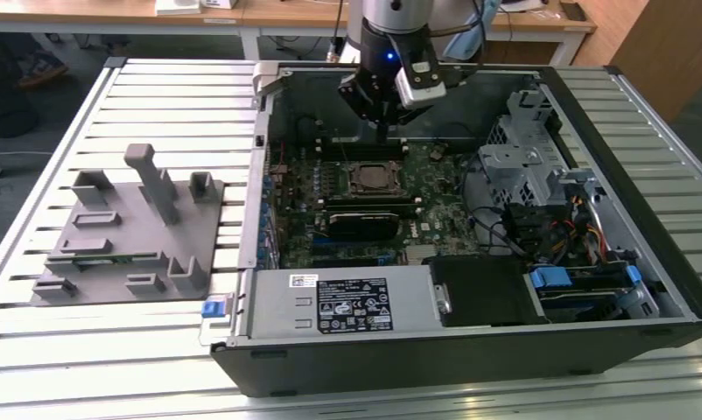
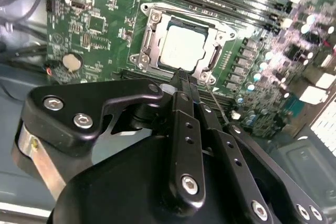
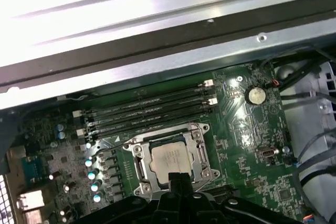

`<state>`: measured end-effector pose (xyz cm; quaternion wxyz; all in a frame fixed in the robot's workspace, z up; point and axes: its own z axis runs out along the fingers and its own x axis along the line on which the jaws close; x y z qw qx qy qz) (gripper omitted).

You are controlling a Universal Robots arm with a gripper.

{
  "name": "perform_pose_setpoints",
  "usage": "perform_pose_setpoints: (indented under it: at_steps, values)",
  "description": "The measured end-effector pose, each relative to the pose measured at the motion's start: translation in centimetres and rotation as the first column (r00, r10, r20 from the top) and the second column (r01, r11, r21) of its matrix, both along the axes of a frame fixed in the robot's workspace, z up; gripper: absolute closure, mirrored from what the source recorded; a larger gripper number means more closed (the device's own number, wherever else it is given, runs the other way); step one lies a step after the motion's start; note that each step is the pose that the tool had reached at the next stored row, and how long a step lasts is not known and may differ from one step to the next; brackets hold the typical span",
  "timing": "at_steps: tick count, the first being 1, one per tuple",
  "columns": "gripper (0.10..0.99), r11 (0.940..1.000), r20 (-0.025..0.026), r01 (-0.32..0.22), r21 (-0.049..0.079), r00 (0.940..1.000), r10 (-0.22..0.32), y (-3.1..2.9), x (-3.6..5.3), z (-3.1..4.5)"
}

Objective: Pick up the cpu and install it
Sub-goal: 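Install the first cpu locking lever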

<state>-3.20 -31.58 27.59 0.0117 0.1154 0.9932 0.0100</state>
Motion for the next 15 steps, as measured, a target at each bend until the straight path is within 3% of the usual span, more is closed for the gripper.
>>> perform_pose_setpoints:
  at_steps: [4, 9, 15]
  values:
    - [0.98, 0.9973, 0.0, -0.073, 0.0, 0.9973, 0.073, 0.0, 0.0, 0.0]
    - [0.98, 0.9868, 0.0001, -0.162, 0.0, 0.9868, 0.162, 0.0, 0.0, 0.0]
    - [0.98, 0.9832, 0.0, -0.183, 0.0, 0.9832, 0.183, 0.0, -0.77, -0.02]
